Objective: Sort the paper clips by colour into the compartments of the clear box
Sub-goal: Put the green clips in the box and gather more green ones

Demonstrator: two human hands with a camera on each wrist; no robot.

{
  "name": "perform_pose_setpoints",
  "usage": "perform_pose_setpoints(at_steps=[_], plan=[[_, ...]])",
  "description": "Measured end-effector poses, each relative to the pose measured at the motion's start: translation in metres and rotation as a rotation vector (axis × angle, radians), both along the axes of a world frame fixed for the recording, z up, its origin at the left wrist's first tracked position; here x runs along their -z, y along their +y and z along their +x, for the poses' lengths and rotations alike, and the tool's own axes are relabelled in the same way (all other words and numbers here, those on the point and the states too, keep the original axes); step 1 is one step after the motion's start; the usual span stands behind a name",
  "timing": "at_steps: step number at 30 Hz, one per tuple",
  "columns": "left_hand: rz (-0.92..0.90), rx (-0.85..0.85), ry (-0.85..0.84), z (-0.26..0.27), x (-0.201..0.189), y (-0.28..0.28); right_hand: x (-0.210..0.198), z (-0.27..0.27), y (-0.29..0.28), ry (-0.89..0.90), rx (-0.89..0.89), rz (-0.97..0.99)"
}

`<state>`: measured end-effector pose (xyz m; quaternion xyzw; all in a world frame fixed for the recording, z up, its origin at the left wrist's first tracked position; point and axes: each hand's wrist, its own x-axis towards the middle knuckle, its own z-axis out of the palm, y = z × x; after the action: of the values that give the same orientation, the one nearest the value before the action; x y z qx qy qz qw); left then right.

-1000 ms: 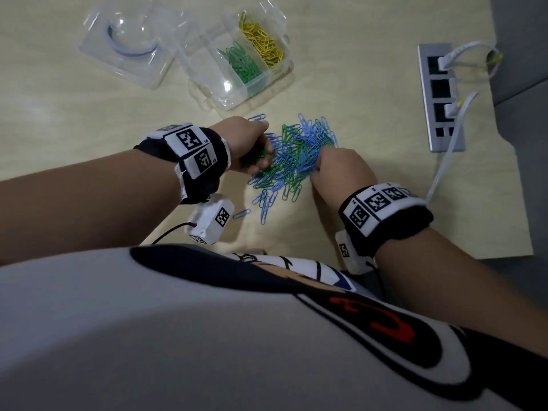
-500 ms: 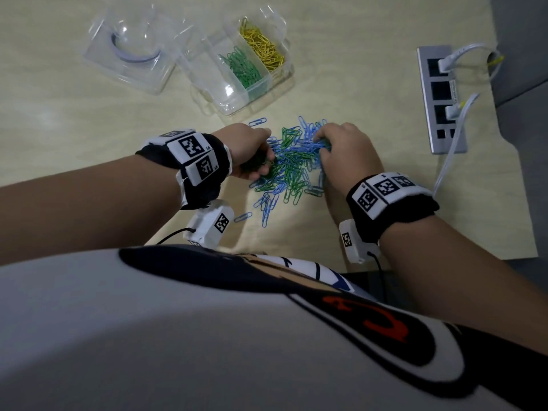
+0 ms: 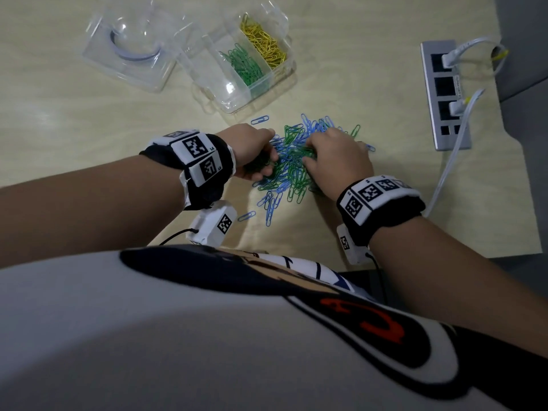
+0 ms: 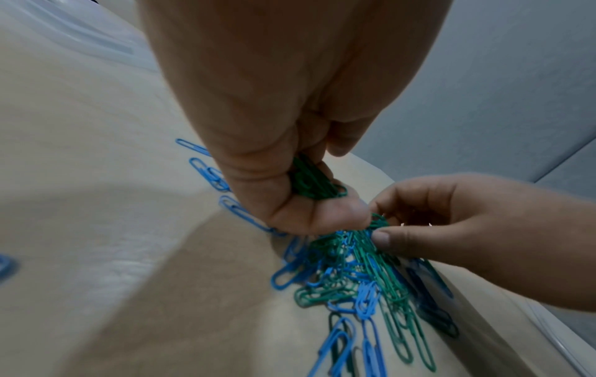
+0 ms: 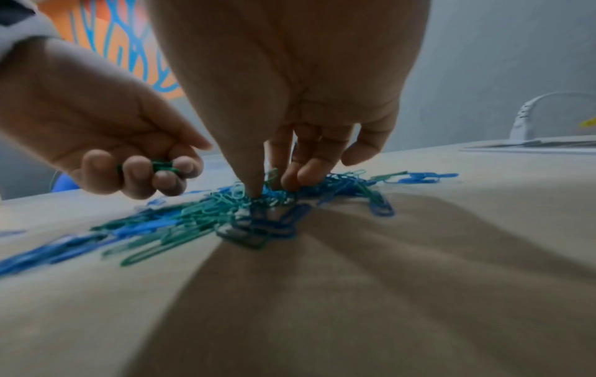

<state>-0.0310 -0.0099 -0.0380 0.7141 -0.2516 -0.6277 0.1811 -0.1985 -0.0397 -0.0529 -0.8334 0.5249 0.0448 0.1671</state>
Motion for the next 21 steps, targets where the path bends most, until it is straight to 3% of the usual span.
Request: perform_pose_setpoints(at_steps=[8,11,14,17,21], plan=[[0.003,-0.007,0.0,0.002,0.001,0.002,-0.013,-0.006,-0.011,-0.02,0.1,-0.007],[-0.001,-0.016,0.017,0.001,-0.002,0.002,-0.02,-0.008,-0.013,-0.116,0.147,0.014],[-0.009,-0.043,0.07,-0.004,-0.003,0.001,-0.027,0.002,-0.005,-0.315,0.054,0.068],[-0.022,-0.07,0.124,-0.01,-0.008,0.002,-0.033,0.015,0.007,-0.294,-0.106,0.124],[-0.034,-0.042,0.157,-0.014,-0.014,0.003,-0.029,0.009,0.007,-0.39,-0.001,0.119]])
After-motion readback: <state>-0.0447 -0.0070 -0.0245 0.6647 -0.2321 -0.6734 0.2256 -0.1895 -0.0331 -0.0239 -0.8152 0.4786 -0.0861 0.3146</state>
